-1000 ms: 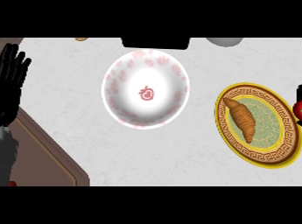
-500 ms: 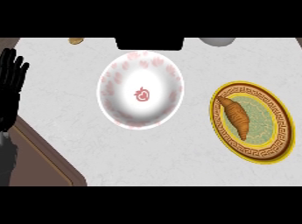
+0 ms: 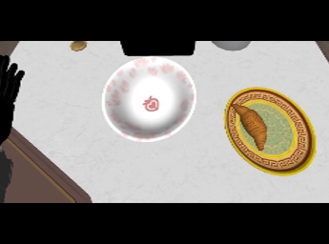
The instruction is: Pick the tomato from the plate and place it in the bowl
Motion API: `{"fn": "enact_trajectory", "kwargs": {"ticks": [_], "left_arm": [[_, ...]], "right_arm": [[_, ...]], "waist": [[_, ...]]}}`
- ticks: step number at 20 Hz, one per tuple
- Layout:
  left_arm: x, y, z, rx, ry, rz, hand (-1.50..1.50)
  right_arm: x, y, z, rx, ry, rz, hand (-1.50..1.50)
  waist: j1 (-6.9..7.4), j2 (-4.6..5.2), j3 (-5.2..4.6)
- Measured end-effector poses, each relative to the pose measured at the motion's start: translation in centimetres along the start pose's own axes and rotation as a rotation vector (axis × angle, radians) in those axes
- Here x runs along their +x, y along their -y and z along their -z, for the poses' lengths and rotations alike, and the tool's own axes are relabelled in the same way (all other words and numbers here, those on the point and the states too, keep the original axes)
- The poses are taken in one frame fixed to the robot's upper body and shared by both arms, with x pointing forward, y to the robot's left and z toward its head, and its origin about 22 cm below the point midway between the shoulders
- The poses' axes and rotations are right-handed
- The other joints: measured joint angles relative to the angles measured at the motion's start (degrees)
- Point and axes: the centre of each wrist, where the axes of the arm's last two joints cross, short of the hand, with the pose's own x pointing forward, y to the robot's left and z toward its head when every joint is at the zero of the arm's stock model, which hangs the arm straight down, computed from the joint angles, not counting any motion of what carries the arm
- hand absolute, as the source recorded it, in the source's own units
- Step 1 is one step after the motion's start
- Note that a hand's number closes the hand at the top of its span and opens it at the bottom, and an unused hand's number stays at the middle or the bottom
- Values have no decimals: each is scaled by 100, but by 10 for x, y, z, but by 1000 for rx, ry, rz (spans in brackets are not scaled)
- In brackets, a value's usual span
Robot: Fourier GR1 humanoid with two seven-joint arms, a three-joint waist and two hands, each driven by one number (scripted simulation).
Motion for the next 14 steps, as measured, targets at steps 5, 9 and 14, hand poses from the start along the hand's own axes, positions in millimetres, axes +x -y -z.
{"fn": "enact_trajectory", "kwargs": {"ticks": [5, 9, 14], "left_arm": [[1, 5, 1, 9, -4, 2, 0], [2, 7, 4, 7, -4, 1, 0], [-2, 7, 0, 4, -3, 4, 0]], "right_arm": [[47, 8, 31, 12, 76, 132, 150], [87, 11, 56, 44, 100, 193, 150], [145, -5, 87, 98, 106, 215, 150]], "waist": [[-50, -25, -3], [-22, -12, -3], [7, -4, -2]]}}
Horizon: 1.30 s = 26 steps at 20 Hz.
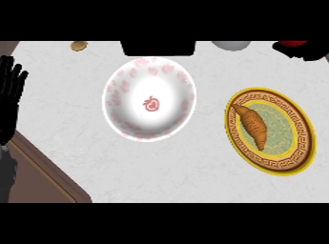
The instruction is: Pick the tomato from the plate and place it in the bowl
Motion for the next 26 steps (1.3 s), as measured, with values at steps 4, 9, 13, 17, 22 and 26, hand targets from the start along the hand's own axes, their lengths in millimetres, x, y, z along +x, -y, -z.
{"fn": "enact_trajectory", "kwargs": {"ticks": [4, 9, 13, 17, 22, 26], "left_arm": [[1, 8, -2, -3, 2, -9, 0], [7, 4, 3, -8, 7, -10, 0], [3, 2, 6, -9, 5, -10, 0], [7, 7, 2, -16, 5, -14, 0], [9, 9, -1, -24, 12, -17, 0], [10, 13, 2, -27, 11, -16, 0]], "right_arm": [[33, -25, 25, 65, -7, -12, 150], [57, -77, 53, 127, -24, -5, 150], [71, -112, 68, 172, -43, -8, 150], [72, -155, 80, 182, -72, -42, 150], [54, -205, 88, 171, -166, -100, 150], [32, -229, 93, 159, -254, -39, -150]], "waist": [[30, 12, 2], [57, 29, 3], [57, 39, 4], [89, 47, 6], [128, 63, 6], [159, 75, 7]]}}
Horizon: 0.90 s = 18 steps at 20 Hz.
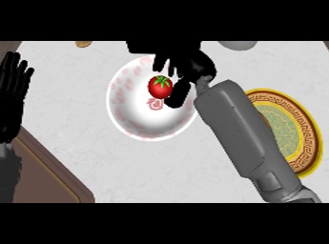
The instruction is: Pick the tomato from the plate and place it in the bowl
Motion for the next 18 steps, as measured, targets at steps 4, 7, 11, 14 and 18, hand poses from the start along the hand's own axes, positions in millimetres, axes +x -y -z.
{"fn": "enact_trajectory", "kwargs": {"ticks": [4, 7, 11, 14, 18], "left_arm": [[-1, 1, 5, -6, 8, 0, 0], [-1, 5, 12, -11, 7, 0, 0], [-3, -2, 11, -8, 11, 0, 0], [-4, -1, 10, -8, 9, 1, 0], [-3, -4, 6, 1, 8, 3, 0]], "right_arm": [[-18, -19, 6, 8, -7, 139, -150], [-26, -26, 9, -30, 21, 256, -150], [-31, -23, 11, -169, 62, 375, -150], [-38, -14, 12, -287, 69, 447, -150], [-68, 11, 8, -399, 33, 520, -150]], "waist": [[36, 13, 1], [65, 27, 3], [69, 22, 3], [37, 16, 4], [-3, 6, 3]]}}
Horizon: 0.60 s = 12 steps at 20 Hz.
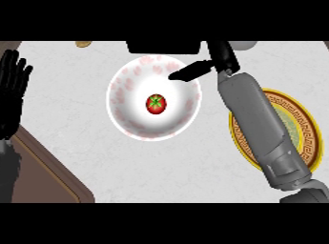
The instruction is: Pick the tomato from the plate and place it in the bowl
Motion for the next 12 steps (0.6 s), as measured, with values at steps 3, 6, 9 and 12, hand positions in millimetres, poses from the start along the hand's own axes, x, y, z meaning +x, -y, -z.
{"fn": "enact_trajectory", "kwargs": {"ticks": [3, 6, 9, 12], "left_arm": [[0, -1, 5, 3, -4, 1, 0], [1, 1, 2, -6, -8, -1, 0], [0, -1, 0, -2, 1, -4, 0], [4, -3, -1, -3, 1, -1, 0]], "right_arm": [[-13, 31, 4, -69, -28, 57, -150], [-30, 70, 3, -112, -39, 104, -150], [-53, 114, -7, -134, -35, 136, -150], [-74, 149, -20, -147, -23, 169, -150]], "waist": [[-20, 7, 0], [-9, 10, 2], [-2, 17, 3], [11, 21, 5]]}}
